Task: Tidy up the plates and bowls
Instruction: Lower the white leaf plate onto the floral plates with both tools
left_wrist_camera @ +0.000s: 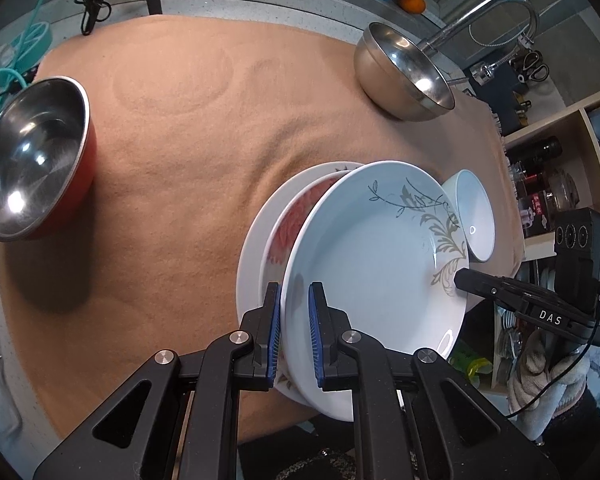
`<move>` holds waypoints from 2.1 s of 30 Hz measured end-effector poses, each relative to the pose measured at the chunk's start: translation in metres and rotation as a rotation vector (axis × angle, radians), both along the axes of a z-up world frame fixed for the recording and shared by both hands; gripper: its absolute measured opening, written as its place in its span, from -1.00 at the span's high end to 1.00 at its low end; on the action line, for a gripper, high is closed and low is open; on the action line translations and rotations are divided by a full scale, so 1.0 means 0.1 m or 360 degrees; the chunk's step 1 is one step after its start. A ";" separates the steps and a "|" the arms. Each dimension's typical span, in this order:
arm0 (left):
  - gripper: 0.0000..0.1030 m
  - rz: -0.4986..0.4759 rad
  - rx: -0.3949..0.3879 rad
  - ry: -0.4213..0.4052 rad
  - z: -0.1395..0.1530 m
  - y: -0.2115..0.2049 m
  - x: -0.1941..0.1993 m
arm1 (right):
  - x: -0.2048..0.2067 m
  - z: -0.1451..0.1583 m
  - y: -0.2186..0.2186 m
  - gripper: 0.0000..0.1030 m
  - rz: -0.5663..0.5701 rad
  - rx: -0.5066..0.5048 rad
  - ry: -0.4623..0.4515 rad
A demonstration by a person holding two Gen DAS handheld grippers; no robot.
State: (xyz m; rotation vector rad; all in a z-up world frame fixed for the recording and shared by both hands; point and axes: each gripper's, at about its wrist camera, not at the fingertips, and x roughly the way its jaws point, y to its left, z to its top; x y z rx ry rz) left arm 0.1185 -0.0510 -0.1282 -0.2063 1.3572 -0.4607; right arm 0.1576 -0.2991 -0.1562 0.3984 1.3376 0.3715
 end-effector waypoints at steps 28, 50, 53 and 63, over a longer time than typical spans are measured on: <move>0.78 0.0021 0.0019 -0.0008 -0.06 -0.01 -0.03 | -0.01 -0.09 0.05 0.79 0.0007 -0.0020 0.0009; 0.78 0.0022 0.0006 0.0000 -0.06 0.00 0.00 | -0.02 -0.07 0.04 0.76 -0.0014 -0.0026 0.0003; 0.78 0.0022 0.0007 -0.0001 -0.06 0.00 0.01 | -0.02 -0.07 0.04 0.75 -0.0005 -0.0028 0.0003; 0.76 0.0016 0.0000 0.0006 -0.06 0.00 0.01 | -0.02 -0.07 0.03 0.75 -0.0005 -0.0020 0.0009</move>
